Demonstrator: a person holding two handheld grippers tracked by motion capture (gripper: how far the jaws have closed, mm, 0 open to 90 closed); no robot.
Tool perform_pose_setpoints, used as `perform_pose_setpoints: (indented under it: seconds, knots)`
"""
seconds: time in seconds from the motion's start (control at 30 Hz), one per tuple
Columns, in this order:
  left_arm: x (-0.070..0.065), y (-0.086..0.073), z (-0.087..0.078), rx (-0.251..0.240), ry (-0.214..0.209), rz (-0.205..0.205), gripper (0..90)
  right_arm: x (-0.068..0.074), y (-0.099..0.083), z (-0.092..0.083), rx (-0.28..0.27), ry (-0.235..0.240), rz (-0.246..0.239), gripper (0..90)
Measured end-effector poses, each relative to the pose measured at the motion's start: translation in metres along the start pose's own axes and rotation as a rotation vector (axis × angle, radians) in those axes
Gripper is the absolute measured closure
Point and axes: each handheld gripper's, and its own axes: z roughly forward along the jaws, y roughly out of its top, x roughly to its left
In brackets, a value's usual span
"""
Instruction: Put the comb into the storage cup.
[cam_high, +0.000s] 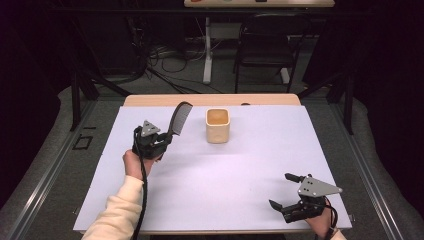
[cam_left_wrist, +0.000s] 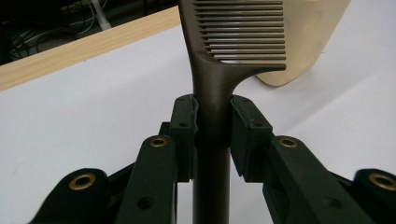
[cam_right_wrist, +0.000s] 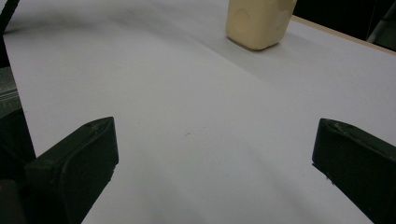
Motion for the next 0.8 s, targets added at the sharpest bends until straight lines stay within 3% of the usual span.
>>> perform_pose_setpoints:
  seconds: [0.8]
  knots:
    - [-0.0051, 0.0059, -0.0034, -0.107, 0.007, -0.008, 72.0, -0.0002, -0.0001, 0.0004, 0.002, 0.002, 0.004, 0.1]
